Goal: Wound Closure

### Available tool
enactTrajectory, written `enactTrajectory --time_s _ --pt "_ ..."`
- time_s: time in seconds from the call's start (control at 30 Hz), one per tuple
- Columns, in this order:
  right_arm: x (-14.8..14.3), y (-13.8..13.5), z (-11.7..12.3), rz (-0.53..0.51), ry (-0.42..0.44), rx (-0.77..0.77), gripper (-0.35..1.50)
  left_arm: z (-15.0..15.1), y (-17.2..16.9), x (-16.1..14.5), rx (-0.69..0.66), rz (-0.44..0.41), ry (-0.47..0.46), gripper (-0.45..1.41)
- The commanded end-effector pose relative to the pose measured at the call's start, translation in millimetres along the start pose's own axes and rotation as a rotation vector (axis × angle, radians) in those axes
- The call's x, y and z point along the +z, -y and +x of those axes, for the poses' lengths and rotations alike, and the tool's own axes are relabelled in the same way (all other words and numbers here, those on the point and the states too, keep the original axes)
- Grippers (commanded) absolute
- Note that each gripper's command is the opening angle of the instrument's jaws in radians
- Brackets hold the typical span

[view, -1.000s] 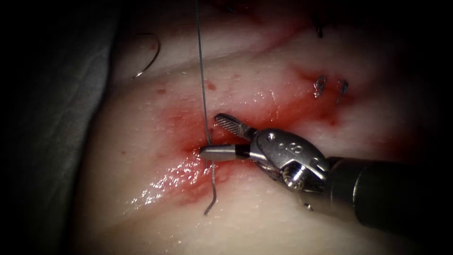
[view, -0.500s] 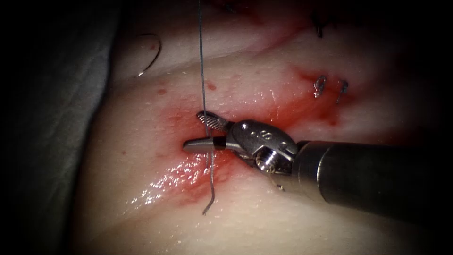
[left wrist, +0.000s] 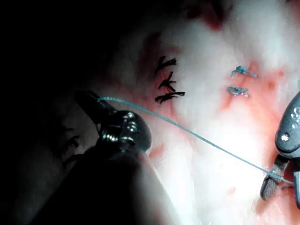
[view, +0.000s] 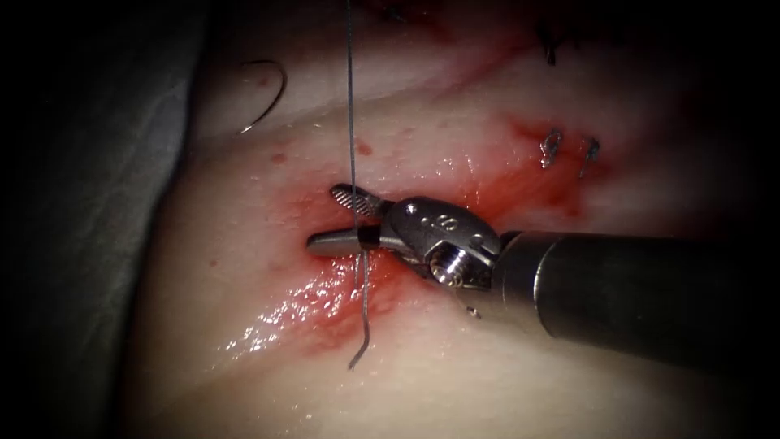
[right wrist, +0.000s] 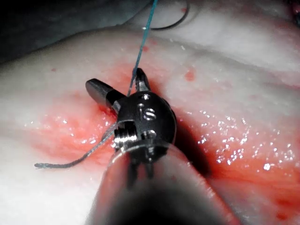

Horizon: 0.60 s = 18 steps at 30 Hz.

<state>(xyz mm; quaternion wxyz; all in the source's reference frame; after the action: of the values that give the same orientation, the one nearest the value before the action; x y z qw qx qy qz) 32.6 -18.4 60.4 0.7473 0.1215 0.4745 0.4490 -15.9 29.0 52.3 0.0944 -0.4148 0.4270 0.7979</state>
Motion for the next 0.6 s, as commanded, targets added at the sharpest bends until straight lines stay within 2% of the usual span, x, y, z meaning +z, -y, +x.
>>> enactTrajectory --time_s 0.03,0.6 --pt "1.0 0.3 -0.3 0.003 -0.005 0.001 1.47 -0.1 -0.2 0.7 0.000 0.002 -0.001 -0.45" --pt "3.0 0.6 0.0 0.011 -0.030 0.003 1.47 1.2 -0.3 0.0 -0.007 0.003 -0.014 -0.45"
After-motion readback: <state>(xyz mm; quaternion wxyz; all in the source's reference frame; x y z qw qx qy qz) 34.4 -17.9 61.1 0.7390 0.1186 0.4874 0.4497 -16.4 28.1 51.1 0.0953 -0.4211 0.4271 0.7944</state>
